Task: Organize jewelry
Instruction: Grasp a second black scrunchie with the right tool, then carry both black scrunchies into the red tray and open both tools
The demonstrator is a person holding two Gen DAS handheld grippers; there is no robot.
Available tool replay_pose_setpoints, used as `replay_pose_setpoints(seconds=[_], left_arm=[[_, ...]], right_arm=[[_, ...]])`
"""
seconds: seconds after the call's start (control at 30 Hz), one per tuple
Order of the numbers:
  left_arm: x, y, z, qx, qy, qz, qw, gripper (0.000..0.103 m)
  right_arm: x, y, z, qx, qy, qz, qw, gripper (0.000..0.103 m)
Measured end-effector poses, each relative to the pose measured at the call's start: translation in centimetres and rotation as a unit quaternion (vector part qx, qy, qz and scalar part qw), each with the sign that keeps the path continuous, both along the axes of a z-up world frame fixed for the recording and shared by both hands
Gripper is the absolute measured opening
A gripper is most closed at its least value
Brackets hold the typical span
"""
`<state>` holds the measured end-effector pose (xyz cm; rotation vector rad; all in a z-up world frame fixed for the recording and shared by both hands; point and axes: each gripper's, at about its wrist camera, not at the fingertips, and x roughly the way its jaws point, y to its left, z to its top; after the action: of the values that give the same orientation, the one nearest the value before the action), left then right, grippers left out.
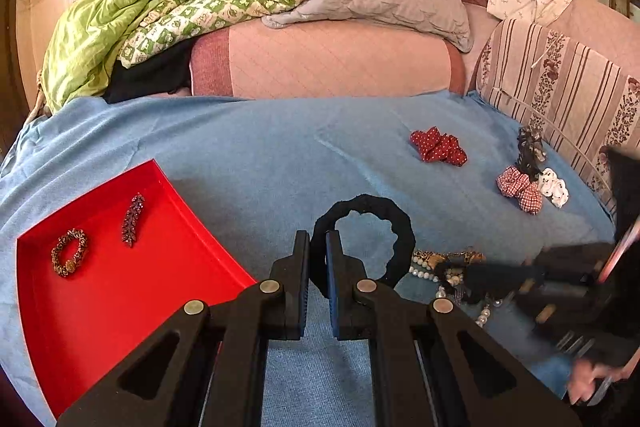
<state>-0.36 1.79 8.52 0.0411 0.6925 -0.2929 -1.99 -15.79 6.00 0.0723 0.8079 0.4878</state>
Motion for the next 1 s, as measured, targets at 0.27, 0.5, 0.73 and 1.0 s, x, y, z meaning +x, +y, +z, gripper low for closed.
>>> replay_pose_setpoints(seconds=[0.27,0.5,0.73,1.0], left_arm=[[-0.2,-0.4,-0.1,0.009,-0.001,-0.003,1.0000,0.008],[-0.1,-0.4,-0.2,0.019,-0.001,0.001,0.9998,0.008],[-0.3,-0.4,-0.2,0.029,-0.006,0.004,0.9996,0.008],[-0.7,0.7,0.2,0.030,-0.014,0.015,0.9993,0.008]], right_arm=[[-0.4,-0.8,2.8,0.063,-0.059,-0.027,0.996,0.010],[-0.1,-0.5,3.0,0.068,-0.056,-0.026,0.996,0.010],[-0.4,0.2,3.6,0.083,-0.054,-0.022,0.995,0.010],[-0.1,1.6,3.7,0.102,-0.047,-0.021,0.994,0.010]])
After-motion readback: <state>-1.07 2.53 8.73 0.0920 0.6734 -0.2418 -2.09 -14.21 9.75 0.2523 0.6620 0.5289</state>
